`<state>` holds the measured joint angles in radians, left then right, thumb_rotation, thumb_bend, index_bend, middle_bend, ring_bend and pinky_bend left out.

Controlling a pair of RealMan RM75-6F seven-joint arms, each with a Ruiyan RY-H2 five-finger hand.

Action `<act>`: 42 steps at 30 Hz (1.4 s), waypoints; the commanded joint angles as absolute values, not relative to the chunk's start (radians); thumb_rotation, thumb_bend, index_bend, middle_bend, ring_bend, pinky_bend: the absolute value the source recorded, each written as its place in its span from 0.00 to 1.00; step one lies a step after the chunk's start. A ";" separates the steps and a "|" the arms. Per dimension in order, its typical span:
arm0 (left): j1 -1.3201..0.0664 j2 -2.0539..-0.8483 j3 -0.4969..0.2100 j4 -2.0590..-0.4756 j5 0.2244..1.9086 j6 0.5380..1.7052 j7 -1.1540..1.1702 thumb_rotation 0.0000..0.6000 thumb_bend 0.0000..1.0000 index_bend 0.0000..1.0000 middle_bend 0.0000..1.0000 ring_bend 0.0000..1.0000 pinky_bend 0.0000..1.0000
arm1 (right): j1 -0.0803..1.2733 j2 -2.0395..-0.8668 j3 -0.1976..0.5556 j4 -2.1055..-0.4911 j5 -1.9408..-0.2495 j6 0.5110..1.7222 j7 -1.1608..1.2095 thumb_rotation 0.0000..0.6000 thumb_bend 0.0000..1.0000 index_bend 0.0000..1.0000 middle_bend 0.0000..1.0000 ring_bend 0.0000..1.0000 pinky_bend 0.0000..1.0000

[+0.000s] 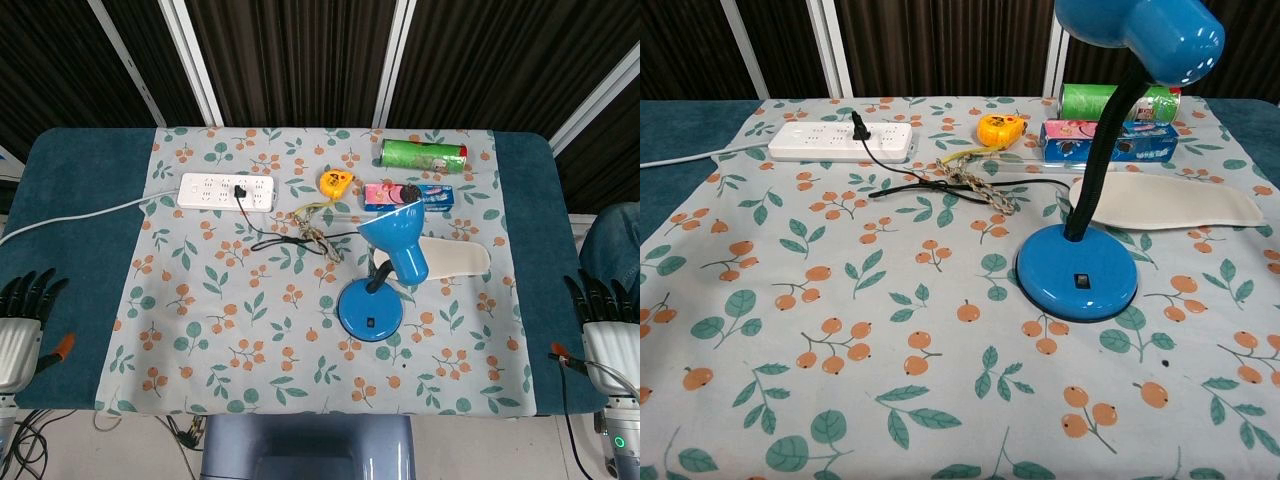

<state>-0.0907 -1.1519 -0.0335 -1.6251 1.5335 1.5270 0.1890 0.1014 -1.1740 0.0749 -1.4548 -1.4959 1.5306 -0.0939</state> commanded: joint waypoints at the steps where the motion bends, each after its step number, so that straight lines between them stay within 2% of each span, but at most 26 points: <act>1: -0.091 -1.151 -0.033 -1.625 1.532 1.525 0.188 1.00 0.26 0.14 0.04 0.00 0.08 | 0.102 -1.172 0.074 -1.457 -1.496 1.526 -0.093 1.00 0.19 0.00 0.01 0.09 0.00; 37: -0.092 -1.147 -0.038 -1.632 1.519 1.513 0.183 1.00 0.26 0.14 0.04 0.00 0.08 | 0.100 -1.165 0.066 -1.488 -1.511 1.504 -0.078 1.00 0.19 0.00 0.01 0.09 0.00; 39: -0.091 -1.147 -0.039 -1.634 1.517 1.514 0.182 1.00 0.26 0.14 0.04 0.00 0.08 | 0.102 -1.158 0.057 -1.505 -1.518 1.492 -0.065 1.00 0.19 0.00 0.03 0.12 0.00; 42: -0.091 -1.148 -0.039 -1.636 1.512 1.511 0.186 1.00 0.26 0.14 0.04 0.00 0.08 | 0.107 -1.145 0.039 -1.531 -1.537 1.470 -0.046 1.00 0.19 0.00 0.16 0.26 0.06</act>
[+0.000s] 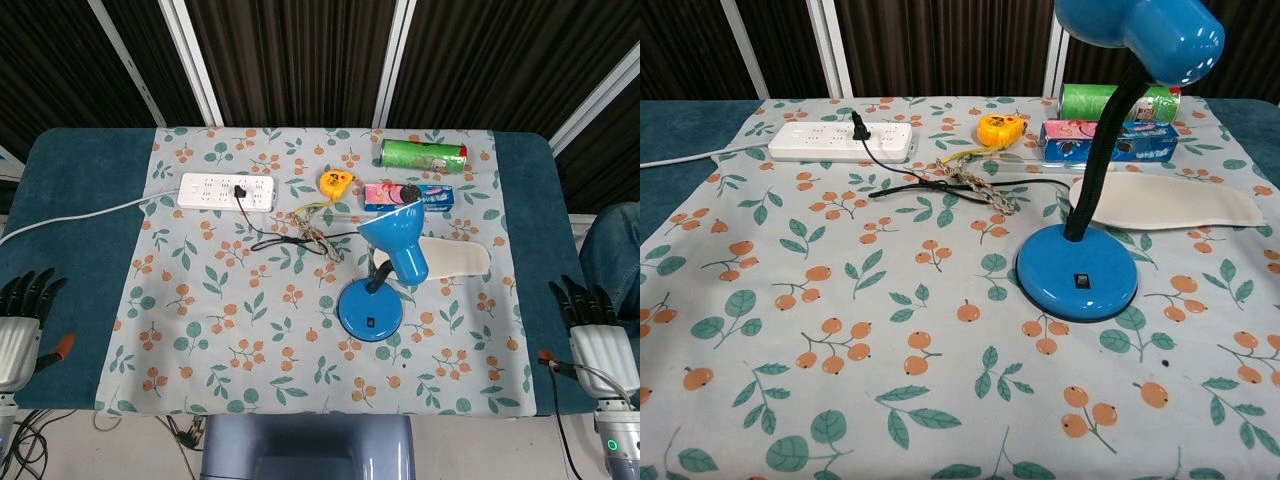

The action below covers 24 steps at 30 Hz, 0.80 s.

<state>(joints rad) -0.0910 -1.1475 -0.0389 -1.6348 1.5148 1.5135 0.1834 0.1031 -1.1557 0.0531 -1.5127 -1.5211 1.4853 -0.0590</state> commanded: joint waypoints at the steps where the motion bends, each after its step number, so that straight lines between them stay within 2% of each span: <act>1: -0.092 -1.148 -0.039 -1.637 1.510 1.509 0.188 1.00 0.26 0.14 0.04 0.00 0.08 | 0.109 -1.142 0.033 -1.541 -1.543 1.464 -0.044 1.00 0.19 0.01 0.21 0.31 0.10; 6: -0.092 -1.149 -0.043 -1.642 1.503 1.507 0.187 1.00 0.26 0.14 0.04 0.00 0.08 | 0.143 -1.135 0.012 -1.576 -1.586 1.409 -0.078 1.00 0.22 0.01 0.46 0.55 0.25; 9: -0.094 -1.147 -0.042 -1.644 1.503 1.503 0.190 1.00 0.26 0.14 0.04 0.00 0.08 | 0.197 -1.136 -0.001 -1.604 -1.594 1.302 -0.072 1.00 0.31 0.00 0.60 0.67 0.32; 11: -0.095 -1.146 -0.041 -1.643 1.506 1.502 0.189 1.00 0.26 0.14 0.04 0.00 0.08 | 0.229 -1.137 -0.002 -1.619 -1.587 1.242 -0.055 1.00 0.44 0.00 0.68 0.74 0.37; 16: -0.096 -1.144 -0.040 -1.644 1.503 1.497 0.186 1.00 0.26 0.14 0.04 0.00 0.08 | 0.281 -1.183 0.015 -1.622 -1.564 1.167 -0.103 1.00 0.65 0.00 0.78 0.81 0.46; 24: -0.097 -1.141 -0.040 -1.643 1.501 1.493 0.189 1.00 0.26 0.14 0.04 0.00 0.08 | 0.349 -1.266 0.026 -1.641 -1.527 1.066 -0.199 1.00 0.72 0.00 0.79 0.82 0.57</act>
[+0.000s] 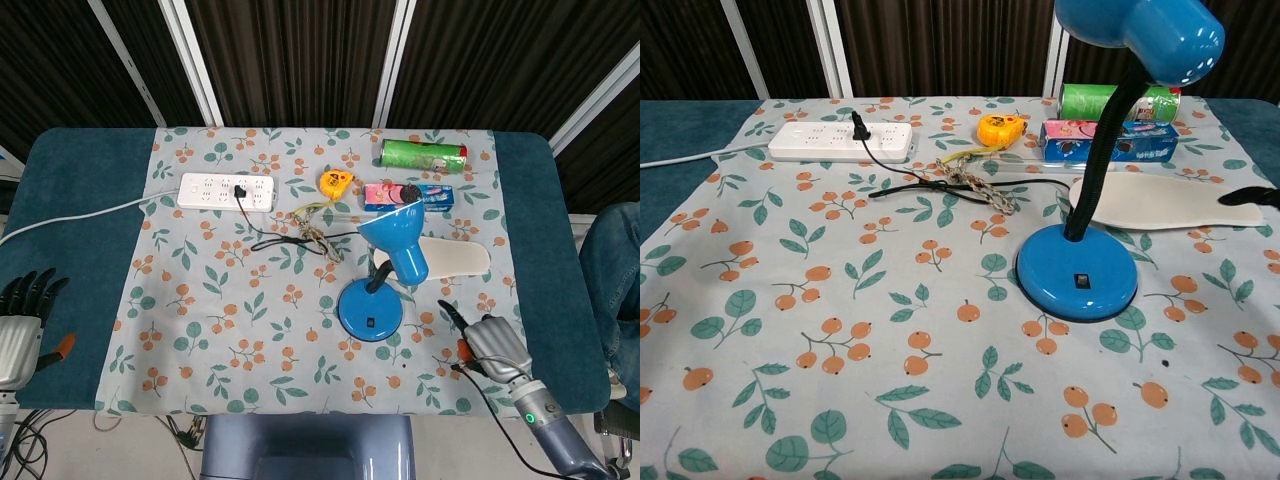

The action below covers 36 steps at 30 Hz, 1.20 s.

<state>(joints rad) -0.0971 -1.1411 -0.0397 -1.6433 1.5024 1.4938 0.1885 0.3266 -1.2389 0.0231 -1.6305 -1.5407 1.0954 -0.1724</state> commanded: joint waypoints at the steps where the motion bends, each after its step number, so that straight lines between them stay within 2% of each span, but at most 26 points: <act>1: -0.097 -1.141 -0.040 -1.644 1.499 1.491 0.189 1.00 0.26 0.14 0.04 0.00 0.08 | 0.360 -1.278 0.025 -1.645 -1.524 1.049 -0.208 1.00 0.73 0.00 0.79 0.82 0.59; 13: -0.098 -1.138 -0.043 -1.648 1.491 1.489 0.186 1.00 0.26 0.14 0.04 0.00 0.08 | 0.431 -1.351 0.022 -1.662 -1.456 0.931 -0.292 1.00 0.75 0.00 0.79 0.82 0.71; 36: -0.100 -1.137 -0.044 -1.647 1.483 1.483 0.186 1.00 0.26 0.14 0.04 0.00 0.08 | 0.492 -1.429 0.026 -1.651 -1.353 0.900 -0.383 1.00 0.75 0.00 0.79 0.82 0.85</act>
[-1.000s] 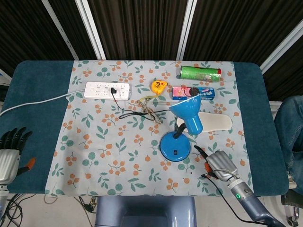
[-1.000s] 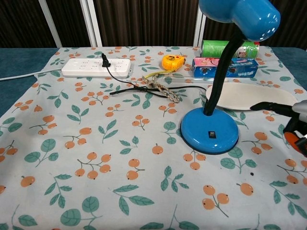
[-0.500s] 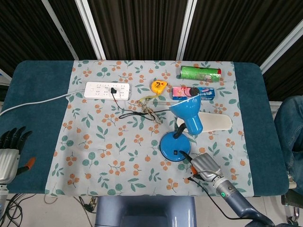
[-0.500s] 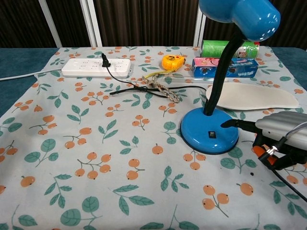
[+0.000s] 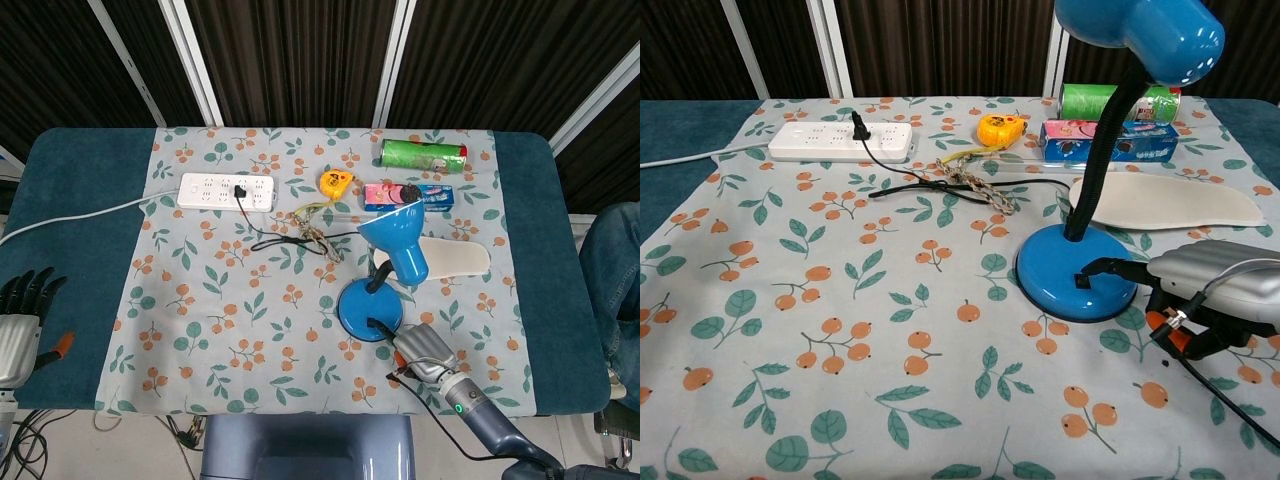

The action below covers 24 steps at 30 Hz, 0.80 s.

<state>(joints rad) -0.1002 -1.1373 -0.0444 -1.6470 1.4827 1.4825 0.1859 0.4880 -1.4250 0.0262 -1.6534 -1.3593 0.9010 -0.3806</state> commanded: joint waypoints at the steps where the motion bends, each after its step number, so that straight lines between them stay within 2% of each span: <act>1: -0.100 -1.137 -0.044 -1.647 1.483 1.483 0.186 1.00 0.26 0.14 0.04 0.00 0.08 | 0.494 -1.431 0.025 -1.650 -1.349 0.898 -0.386 1.00 0.75 0.00 0.79 0.82 0.86; 24: -0.100 -1.137 -0.046 -1.647 1.479 1.485 0.186 1.00 0.26 0.14 0.04 0.00 0.08 | 0.532 -1.452 0.005 -1.633 -1.268 0.873 -0.431 1.00 0.75 0.01 0.79 0.82 0.95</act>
<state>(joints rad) -0.0996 -1.1365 -0.0459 -1.6470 1.4795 1.4848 0.1865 0.5315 -1.4523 0.0057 -1.6329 -1.2683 0.8736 -0.4309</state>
